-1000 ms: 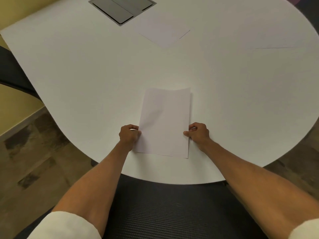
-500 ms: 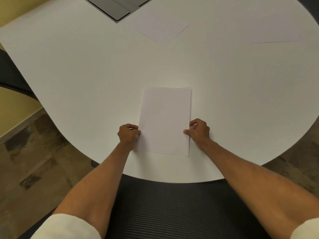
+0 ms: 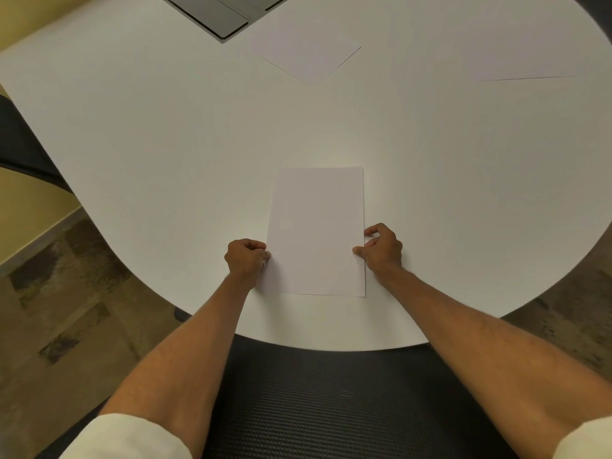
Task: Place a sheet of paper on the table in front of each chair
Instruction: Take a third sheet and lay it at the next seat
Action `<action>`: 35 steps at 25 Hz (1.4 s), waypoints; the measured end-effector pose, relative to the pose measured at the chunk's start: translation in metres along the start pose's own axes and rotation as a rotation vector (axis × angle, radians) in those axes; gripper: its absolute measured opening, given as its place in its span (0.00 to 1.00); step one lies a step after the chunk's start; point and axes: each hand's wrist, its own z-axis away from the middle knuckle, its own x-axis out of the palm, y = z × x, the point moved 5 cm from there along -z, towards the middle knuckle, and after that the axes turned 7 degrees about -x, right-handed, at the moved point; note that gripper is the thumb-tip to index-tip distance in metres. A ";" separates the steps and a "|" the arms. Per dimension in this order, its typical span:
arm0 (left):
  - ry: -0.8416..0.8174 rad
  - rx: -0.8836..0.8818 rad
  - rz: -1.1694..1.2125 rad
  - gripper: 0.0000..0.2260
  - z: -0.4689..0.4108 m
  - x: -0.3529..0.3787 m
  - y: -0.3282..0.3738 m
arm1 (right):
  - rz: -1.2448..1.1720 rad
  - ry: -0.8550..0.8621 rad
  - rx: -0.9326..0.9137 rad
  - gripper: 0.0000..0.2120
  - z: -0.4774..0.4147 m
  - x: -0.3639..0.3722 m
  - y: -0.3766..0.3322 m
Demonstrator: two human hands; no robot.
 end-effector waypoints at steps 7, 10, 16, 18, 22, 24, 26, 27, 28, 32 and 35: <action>0.019 0.005 0.002 0.09 -0.001 0.001 -0.002 | 0.029 0.016 0.011 0.18 0.001 0.001 0.001; 0.018 0.004 0.011 0.08 -0.002 0.001 -0.002 | 0.033 0.023 0.019 0.18 0.001 0.002 0.001; -0.024 -0.008 0.030 0.08 -0.002 -0.001 -0.002 | 0.011 0.025 0.037 0.18 -0.001 0.000 0.004; -0.034 -0.008 0.039 0.08 -0.002 -0.002 -0.001 | -0.018 0.021 0.054 0.19 -0.001 -0.001 0.006; 0.070 0.093 -0.001 0.10 0.005 -0.012 0.011 | -0.041 0.017 0.078 0.18 0.002 -0.008 0.008; 0.106 0.233 -0.117 0.12 0.013 -0.018 0.027 | 0.012 0.026 0.030 0.15 0.005 -0.016 0.002; 0.100 0.369 -0.268 0.14 0.021 -0.021 0.044 | 0.072 0.029 -0.026 0.15 0.008 -0.024 -0.010; 0.095 0.422 -0.351 0.15 0.025 -0.021 0.053 | 0.107 0.026 -0.062 0.15 0.010 -0.027 -0.017; 0.094 0.472 -0.434 0.16 0.030 -0.021 0.061 | 0.157 0.017 -0.115 0.16 0.012 -0.031 -0.025; 0.142 0.681 -0.697 0.21 0.063 -0.018 0.092 | 0.418 -0.036 -0.380 0.19 0.026 -0.052 -0.053; 0.194 0.790 -0.792 0.26 0.098 -0.010 0.110 | 0.536 -0.078 -0.507 0.23 0.036 -0.074 -0.069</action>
